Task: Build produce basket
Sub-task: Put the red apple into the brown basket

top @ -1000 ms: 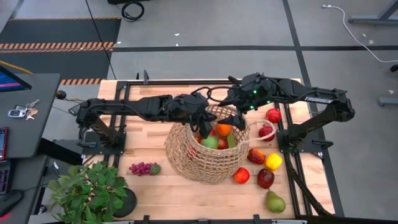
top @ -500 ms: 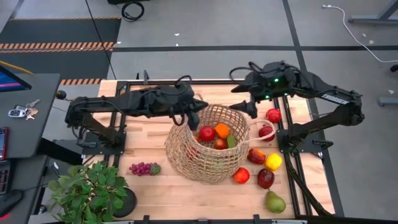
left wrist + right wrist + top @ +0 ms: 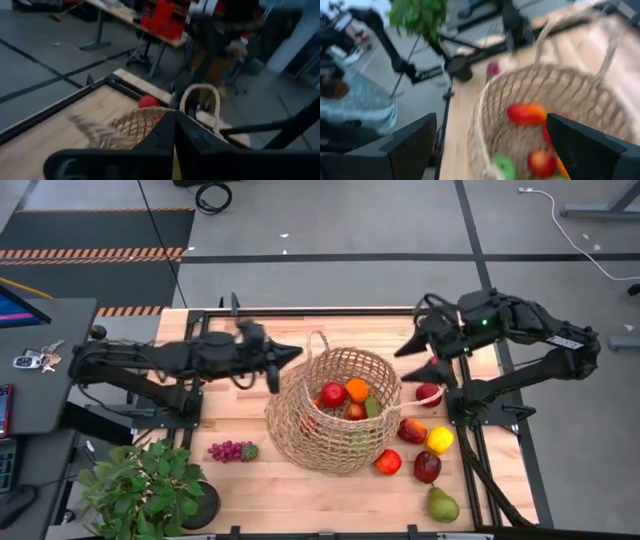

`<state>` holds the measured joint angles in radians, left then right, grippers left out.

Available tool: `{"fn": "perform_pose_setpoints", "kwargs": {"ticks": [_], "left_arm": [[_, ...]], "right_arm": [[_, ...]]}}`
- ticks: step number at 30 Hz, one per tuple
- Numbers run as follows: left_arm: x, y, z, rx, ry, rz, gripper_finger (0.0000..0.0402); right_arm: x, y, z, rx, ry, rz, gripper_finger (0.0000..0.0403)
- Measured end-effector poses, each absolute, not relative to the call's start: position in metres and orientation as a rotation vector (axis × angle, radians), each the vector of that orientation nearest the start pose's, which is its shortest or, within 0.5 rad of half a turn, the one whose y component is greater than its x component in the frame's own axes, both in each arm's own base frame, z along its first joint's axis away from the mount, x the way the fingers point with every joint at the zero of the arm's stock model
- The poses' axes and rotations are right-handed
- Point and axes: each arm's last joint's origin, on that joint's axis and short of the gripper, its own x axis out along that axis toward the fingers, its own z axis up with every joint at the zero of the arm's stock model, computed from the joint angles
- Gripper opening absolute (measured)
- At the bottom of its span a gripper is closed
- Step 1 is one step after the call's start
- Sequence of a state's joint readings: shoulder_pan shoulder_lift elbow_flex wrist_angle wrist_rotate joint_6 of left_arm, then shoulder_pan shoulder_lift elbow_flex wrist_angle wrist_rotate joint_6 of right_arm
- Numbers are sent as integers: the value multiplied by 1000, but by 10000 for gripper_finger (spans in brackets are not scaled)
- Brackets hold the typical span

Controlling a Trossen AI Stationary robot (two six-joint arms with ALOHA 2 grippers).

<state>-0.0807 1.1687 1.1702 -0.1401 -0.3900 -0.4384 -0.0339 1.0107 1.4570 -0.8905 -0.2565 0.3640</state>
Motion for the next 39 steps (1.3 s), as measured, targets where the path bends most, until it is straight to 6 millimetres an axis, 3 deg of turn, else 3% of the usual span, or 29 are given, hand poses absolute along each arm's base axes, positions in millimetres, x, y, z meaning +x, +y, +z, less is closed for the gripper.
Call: {"fn": "perform_pose_setpoints", "kwargs": {"ticks": [5, 13, 17, 23, 32, 36, 39], "left_arm": [[222, -4, 380, -472, -33, 360, 11], [188, -2, 323, -635, -189, 330, 11], [172, -3, 303, -670, -330, 275, 11], [154, 0, 268, -717, -390, 271, 11], [133, 1, 234, -764, -390, 266, 11], [125, 2, 223, -782, -389, 242, 11], [121, -1, 216, -787, -376, 165, 11]], "right_arm": [[160, 15, 433, 453, 637, 180, 380], [169, 42, 422, 546, 808, 264, 380], [171, 61, 415, 581, 905, 303, 380], [174, 88, 402, 570, 1069, 329, 379], [190, 132, 372, 539, 1287, 250, 379], [193, 149, 354, 426, 1317, 90, 379], [196, 160, 342, 451, 1299, -8, 379]]}}
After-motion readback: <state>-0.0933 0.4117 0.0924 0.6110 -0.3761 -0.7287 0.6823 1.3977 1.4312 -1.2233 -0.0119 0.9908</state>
